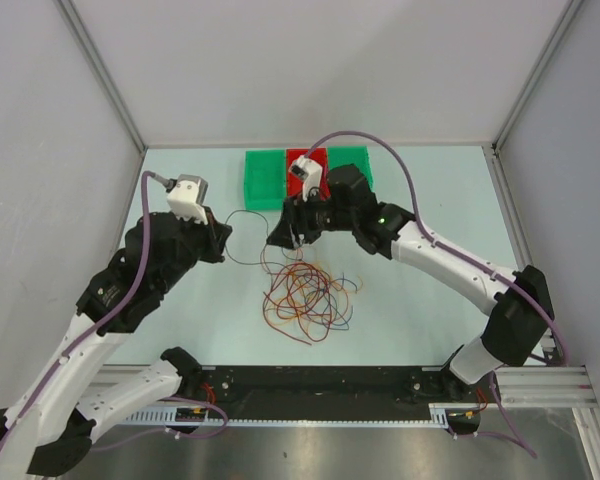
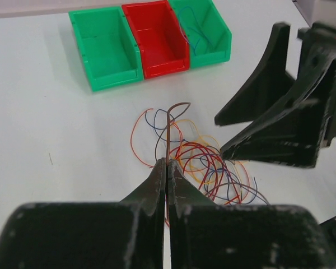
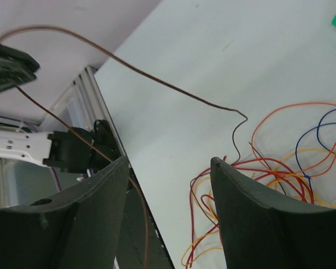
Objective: Untangle the cables
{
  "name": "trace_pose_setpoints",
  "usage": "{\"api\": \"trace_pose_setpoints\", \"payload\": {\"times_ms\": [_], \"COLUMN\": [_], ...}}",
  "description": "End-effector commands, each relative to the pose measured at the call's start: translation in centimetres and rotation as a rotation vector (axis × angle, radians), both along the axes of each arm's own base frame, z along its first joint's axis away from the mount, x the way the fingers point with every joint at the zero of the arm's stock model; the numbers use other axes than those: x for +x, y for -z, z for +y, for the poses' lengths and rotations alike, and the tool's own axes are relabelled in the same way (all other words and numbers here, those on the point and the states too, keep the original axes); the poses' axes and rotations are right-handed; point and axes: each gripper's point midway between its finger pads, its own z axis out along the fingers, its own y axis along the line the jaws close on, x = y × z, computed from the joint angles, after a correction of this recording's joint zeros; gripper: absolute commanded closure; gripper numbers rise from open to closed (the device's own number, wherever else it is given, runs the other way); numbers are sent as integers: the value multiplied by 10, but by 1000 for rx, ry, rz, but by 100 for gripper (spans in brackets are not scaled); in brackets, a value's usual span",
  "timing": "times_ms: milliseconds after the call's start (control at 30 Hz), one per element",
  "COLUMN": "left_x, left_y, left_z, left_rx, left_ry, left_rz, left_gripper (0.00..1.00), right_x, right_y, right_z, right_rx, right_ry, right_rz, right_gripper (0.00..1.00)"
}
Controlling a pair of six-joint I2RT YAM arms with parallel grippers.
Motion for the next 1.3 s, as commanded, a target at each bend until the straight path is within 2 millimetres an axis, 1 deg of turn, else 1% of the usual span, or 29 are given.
{"api": "trace_pose_setpoints", "payload": {"times_ms": [0,33,100,133,167,233,267,500,567,700,767,833,867,900,933,967,1000,1100,1133,1200,1233,1267], "left_x": [0,0,-1,-2,-2,-3,-3,-5,-6,-7,-8,-8,-8,-8,-7,-7,-7,-6,-6,-6,-6,-7], "left_y": [-5,-4,-3,-2,-3,-2,-1,-3,-4,-5,-6,-6,-6,-5,-6,-5,-5,-3,-3,-2,-2,-3], "left_z": [-4,-4,-4,-3,-3,-2,-2,0,0,1,1,1,2,2,3,3,3,3,4,4,4,4], "left_rx": [-2,-3,-8,-9,-10,-9,-8,-18,-21,-25,-27,-27,-26,-23,-23,-21,-19,-17,-16,-13,-17,-22], "left_ry": [32,31,35,34,34,31,31,26,28,27,29,29,27,26,19,19,18,15,14,10,9,10], "left_rz": [-30,-29,-29,-28,-30,-27,-26,-33,-35,-38,-40,-40,-41,-39,-43,-42,-41,-39,-40,-35,-35,-36], "left_gripper": [100,100,100,100,100,100,100,100,100,100,100,100,100,100,100,100,100,100,100,100,100,100], "right_x": [12,14,18,20,23,25,28,45,47,51,50,50,51,51,53,51,54,57,58,57,57,58], "right_y": [17,22,26,33,30,37,44,63,65,80,81,87,86,89,90,89,91,90,89,87,87,87], "right_z": [5,7,13,16,20,25,27,41,46,54,59,60,61,61,61,63,61,60,59,59,57,56], "right_rx": [-77,-81,-74,-78,-53,-44,-48,-38,-27,-36,-24,-33,-34,-42,-43,-44,-57,-60,-61,-59,-68,-72], "right_ry": [77,86,111,112,115,121,129,199,212,229,230,243,262,269,285,285,307,332,339,343,345,346], "right_rz": [-111,-105,-112,-102,-113,-94,-86,-102,-120,-133,-154,-168,-190,-197,-209,-217,-230,-245,-249,-255,-266,-273], "right_gripper": [37,38,40,40,41,41,42,46,46,50,50,52,53,55,60,61,62,73,78,83,90,94]}}
